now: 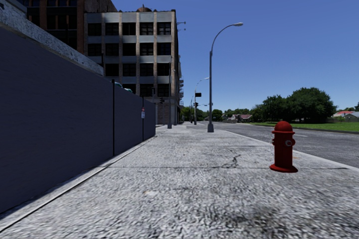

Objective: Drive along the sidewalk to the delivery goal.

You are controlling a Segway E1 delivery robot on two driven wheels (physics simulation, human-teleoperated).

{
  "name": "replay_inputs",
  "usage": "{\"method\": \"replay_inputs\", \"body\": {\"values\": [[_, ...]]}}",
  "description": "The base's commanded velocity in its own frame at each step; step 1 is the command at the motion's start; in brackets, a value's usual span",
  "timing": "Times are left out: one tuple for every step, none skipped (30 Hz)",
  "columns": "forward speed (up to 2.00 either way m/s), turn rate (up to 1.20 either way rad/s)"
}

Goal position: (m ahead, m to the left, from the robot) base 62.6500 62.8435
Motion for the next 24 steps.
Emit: {"method": "replay_inputs", "body": {"values": [[2.00, 0.00], [2.00, 0.00], [2.00, 0.00], [2.00, 0.00], [2.00, 0.00], [2.00, 0.00], [2.00, 0.00], [2.00, 0.00], [2.00, 0.00], [2.00, 0.00], [2.00, 0.00], [2.00, 0.00], [2.00, 0.00], [2.00, 0.00], [2.00, 0.00], [2.00, 0.00], [2.00, 0.00], [2.00, 0.00], [2.00, 0.00], [2.00, 0.00], [2.00, 0.00], [2.00, 0.00], [2.00, 0.00], [2.00, 0.00]]}}
